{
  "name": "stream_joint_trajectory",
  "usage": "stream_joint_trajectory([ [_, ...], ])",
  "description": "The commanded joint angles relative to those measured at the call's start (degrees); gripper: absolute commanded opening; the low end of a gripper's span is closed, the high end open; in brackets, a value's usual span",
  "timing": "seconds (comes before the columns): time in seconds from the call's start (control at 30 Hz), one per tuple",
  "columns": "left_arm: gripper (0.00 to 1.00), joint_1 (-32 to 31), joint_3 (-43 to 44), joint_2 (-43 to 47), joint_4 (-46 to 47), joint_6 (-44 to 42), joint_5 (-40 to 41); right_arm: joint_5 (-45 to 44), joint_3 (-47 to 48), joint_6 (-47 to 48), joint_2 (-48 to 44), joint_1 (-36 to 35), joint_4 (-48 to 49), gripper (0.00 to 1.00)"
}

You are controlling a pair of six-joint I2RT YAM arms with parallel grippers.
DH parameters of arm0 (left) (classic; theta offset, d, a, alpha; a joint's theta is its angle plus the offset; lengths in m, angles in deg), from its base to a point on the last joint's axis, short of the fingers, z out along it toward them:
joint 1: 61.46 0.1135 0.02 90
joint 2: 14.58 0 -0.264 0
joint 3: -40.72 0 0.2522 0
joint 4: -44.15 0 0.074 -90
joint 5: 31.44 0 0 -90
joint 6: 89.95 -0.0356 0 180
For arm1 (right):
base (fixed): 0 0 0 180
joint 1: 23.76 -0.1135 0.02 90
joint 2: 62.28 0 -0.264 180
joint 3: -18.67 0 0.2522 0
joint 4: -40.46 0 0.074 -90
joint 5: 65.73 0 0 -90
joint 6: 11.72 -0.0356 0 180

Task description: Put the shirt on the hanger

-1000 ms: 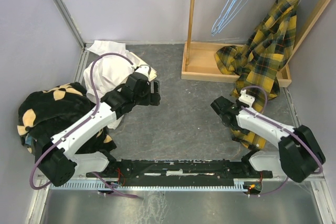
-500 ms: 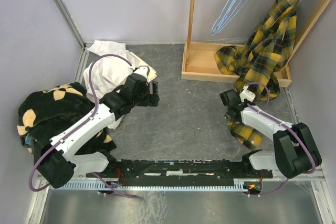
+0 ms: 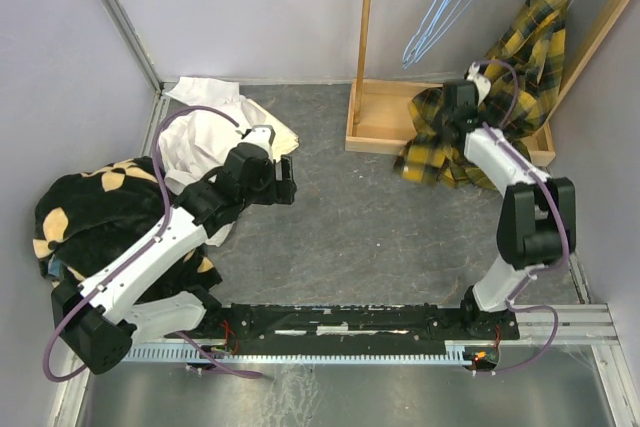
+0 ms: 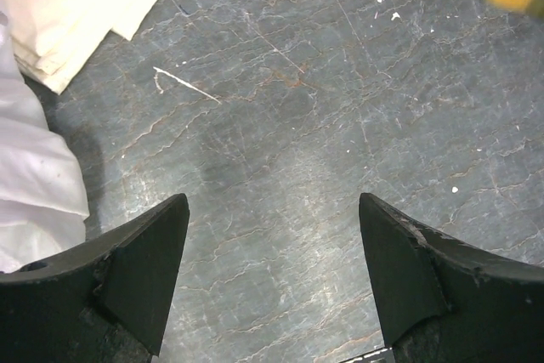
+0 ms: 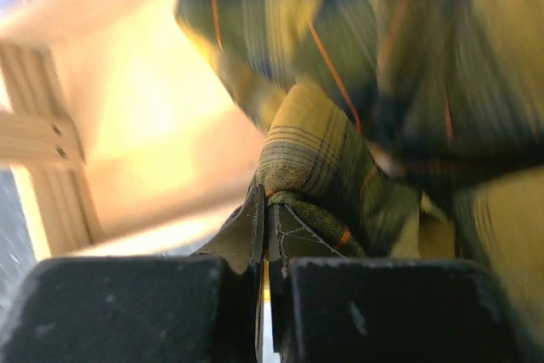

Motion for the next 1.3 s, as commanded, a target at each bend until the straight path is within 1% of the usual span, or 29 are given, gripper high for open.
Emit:
stream_joint_trajectory([
  [0.0,0.87,0.4,0.13,2.79,-1.48,0.72,3.01,9.24,14.51,4.12,7.31,5.21,4.16,0.0],
  [0.07,0.87,0.55,-0.02,3.61,-2.1,0.72,3.63,9.52,18.82,3.09,10.27,6.65,5.24,0.0],
  [0.2,0.87,0.63,-0.5,5.16,-2.75,1.05,3.95,9.55,21.33,0.31,14.01,9.4,11.27,0.0],
  [0.23,0.87,0.64,-0.48,5.41,-2.86,1.21,3.95,9.49,22.14,0.8,14.97,9.8,11.57,0.01],
  [0.27,0.87,0.65,-0.64,5.66,-2.95,1.28,3.95,9.47,23.78,2.2,16.07,10.07,10.27,0.03],
  [0.3,0.87,0.65,-0.76,5.8,-2.98,1.35,3.97,9.77,26.87,3.56,17.39,10.19,7.45,0.12],
  [0.33,0.87,0.65,-0.88,5.97,-2.96,1.33,4.01,10.35,28.6,4.86,18.25,10.24,4.55,0.26],
  [0.37,0.87,0.69,-1.1,5.96,-2.89,1.38,4.03,11.03,29.33,6.02,18.68,10.24,2.5,0.36],
  [0.4,0.87,0.66,-1.32,5.99,-2.81,1.41,4.11,11.46,28.87,6.7,18.4,10.22,1.54,0.44],
  [0.5,0.87,0.65,-1.86,5.35,-2.16,1.5,3.44,12.56,24.15,8.11,14.72,10.2,3.12,0.58],
  [0.6,0.87,0.69,-2.16,4.36,-1.13,1.5,2.33,14.94,20.35,10.83,10.57,10.23,4.32,0.75],
  [0.67,0.87,0.74,-2.18,3.72,-0.61,1.42,1.9,17.75,16.77,12.31,7.74,10.25,6.72,0.81],
  [0.83,0.87,0.74,-2.52,3.35,0.44,1.44,1.81,25.83,10.45,14.23,2.87,10.05,11.26,0.83],
  [0.9,0.87,0.74,-2.79,3.53,0.81,1.48,2.0,26.94,7.13,14.11,1.19,9.13,13.23,0.83],
  [0.97,0.87,0.73,-3.11,3.63,1.0,1.36,2.14,25.76,4.18,14.85,-0.23,7.18,14.44,0.84],
  [1.13,0.87,0.82,-2.96,3.8,0.48,0.72,2.6,18.6,-0.82,17.97,-2.42,0.85,16.62,0.86],
  [1.27,0.87,0.78,-3.59,4.35,0.48,0.76,2.76,15.64,-1.33,21.26,-0.86,-3.64,16.8,0.87],
])
